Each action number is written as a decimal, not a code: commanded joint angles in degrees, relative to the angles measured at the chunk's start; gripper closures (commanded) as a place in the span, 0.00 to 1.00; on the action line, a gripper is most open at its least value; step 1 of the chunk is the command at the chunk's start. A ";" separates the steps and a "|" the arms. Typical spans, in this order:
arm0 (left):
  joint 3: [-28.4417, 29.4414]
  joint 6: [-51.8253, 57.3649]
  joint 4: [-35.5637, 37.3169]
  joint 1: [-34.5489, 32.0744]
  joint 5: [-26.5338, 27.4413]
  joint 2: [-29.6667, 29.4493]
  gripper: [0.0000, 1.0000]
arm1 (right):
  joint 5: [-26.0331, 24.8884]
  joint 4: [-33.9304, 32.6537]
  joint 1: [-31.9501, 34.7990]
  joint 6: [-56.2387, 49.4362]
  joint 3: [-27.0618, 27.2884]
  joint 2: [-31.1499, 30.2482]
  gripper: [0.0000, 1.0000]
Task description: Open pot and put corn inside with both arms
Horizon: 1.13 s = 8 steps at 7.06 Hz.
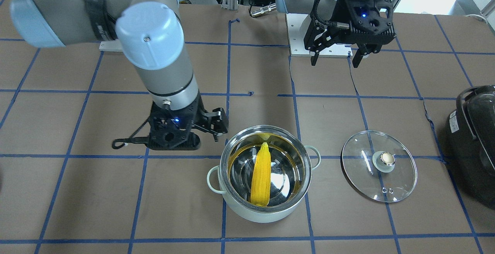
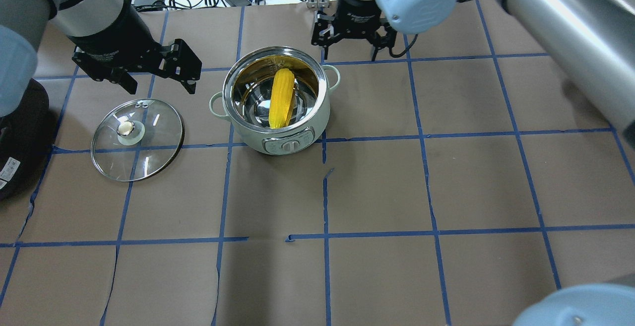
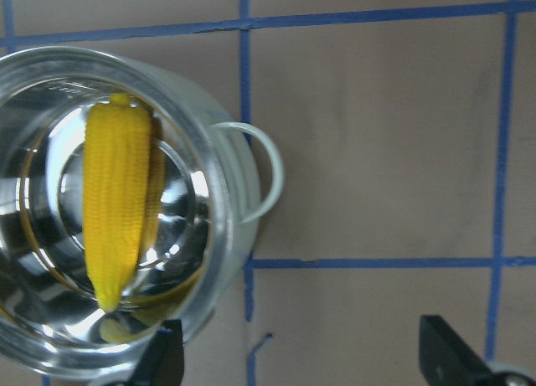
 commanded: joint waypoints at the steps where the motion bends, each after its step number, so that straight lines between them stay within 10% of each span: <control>1: -0.32 0.01 0.02 0.54 -0.14 0.13 0.00 | -6.02 12.71 -6.05 -5.14 0.11 -8.21 0.00; 8: -0.76 0.10 0.19 0.63 -0.32 0.57 0.00 | -5.87 8.14 -7.84 -10.86 3.45 -16.68 0.01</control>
